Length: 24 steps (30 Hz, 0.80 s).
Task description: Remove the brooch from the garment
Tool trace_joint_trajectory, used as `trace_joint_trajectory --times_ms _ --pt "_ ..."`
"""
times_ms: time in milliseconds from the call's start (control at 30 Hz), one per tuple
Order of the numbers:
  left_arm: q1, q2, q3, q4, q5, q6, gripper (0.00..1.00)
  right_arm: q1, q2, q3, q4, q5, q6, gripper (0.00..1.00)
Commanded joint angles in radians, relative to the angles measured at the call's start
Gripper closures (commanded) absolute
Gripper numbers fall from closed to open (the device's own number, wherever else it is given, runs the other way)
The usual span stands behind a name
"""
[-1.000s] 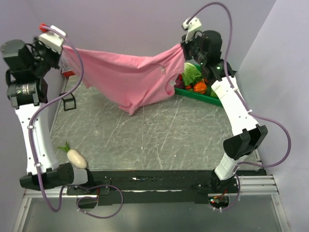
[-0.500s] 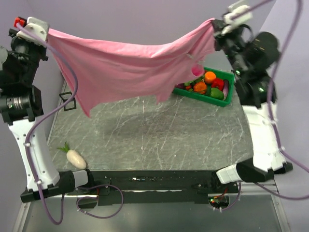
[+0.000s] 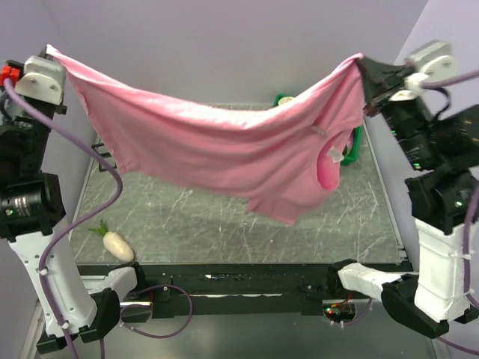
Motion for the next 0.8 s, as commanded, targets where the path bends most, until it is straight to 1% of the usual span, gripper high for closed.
trace_joint_trajectory --times_ms 0,33,67,100,133,200,233,300,333,367,400,433,467,500,533,567,600,667,700,767 --pt "0.000 0.032 -0.146 -0.026 -0.010 0.033 0.99 -0.001 0.027 -0.194 0.065 -0.041 -0.004 1.00" --pt "0.001 0.035 -0.178 -0.043 -0.010 0.051 0.99 -0.001 0.037 -0.270 0.080 -0.057 0.002 1.00" --pt "0.001 0.040 -0.215 -0.048 -0.013 0.059 0.99 -0.001 0.046 -0.304 0.109 -0.072 0.008 1.00" --pt "0.003 0.043 -0.287 -0.054 -0.017 0.068 0.99 -0.001 0.058 -0.332 0.118 -0.086 0.017 1.00" --pt "0.001 0.048 -0.324 -0.066 -0.017 0.093 0.99 -0.001 0.095 -0.379 0.129 -0.115 0.034 1.00" --pt "0.001 0.068 -0.419 -0.077 -0.017 0.107 0.99 0.001 0.139 -0.418 0.169 -0.130 0.046 1.00" --pt "0.001 0.077 -0.451 -0.077 -0.019 0.111 0.99 0.001 0.193 -0.448 0.192 -0.129 0.062 1.00" --pt "0.001 0.118 -0.537 -0.050 -0.016 0.104 0.99 0.001 0.259 -0.458 0.247 -0.129 0.063 1.00" --pt "0.001 0.156 -0.563 -0.033 -0.013 0.105 0.99 0.001 0.344 -0.437 0.261 -0.126 0.068 1.00" --pt "0.001 0.182 -0.586 -0.002 -0.016 0.108 0.99 0.002 0.394 -0.412 0.270 -0.126 0.069 1.00" --pt "0.001 0.212 -0.617 0.015 -0.024 0.107 0.99 0.002 0.502 -0.380 0.272 -0.127 0.077 1.00" --pt "0.001 0.279 -0.625 0.030 -0.048 0.107 0.99 0.002 0.559 -0.293 0.267 -0.127 0.082 1.00" --pt "0.004 0.314 -0.623 0.047 -0.065 0.105 0.99 0.001 0.620 -0.241 0.258 -0.127 0.085 1.00" --pt "0.006 0.354 -0.600 0.047 -0.074 0.099 0.99 0.001 0.743 -0.184 0.244 -0.126 0.089 1.00" --pt "0.009 0.430 -0.584 0.046 -0.092 0.101 0.99 0.001 0.808 -0.056 0.208 -0.126 0.089 1.00" --pt "0.012 0.468 -0.542 0.039 -0.102 0.099 0.99 0.001 0.872 0.015 0.189 -0.112 0.089 1.00" --pt "0.015 0.503 -0.519 0.035 -0.109 0.091 0.99 0.002 0.991 0.150 0.172 -0.106 0.086 1.00" --pt "0.018 0.597 -0.447 0.020 -0.148 0.084 0.99 0.001 1.104 0.278 0.134 -0.054 0.079 1.00" --pt "0.020 0.626 -0.421 -0.002 -0.163 0.073 0.99 0.001 1.186 0.372 0.128 -0.035 0.071 0.97" --pt "0.020 0.699 -0.348 -0.033 -0.177 0.058 0.99 0.001 1.236 0.422 0.134 -0.003 0.066 0.79"
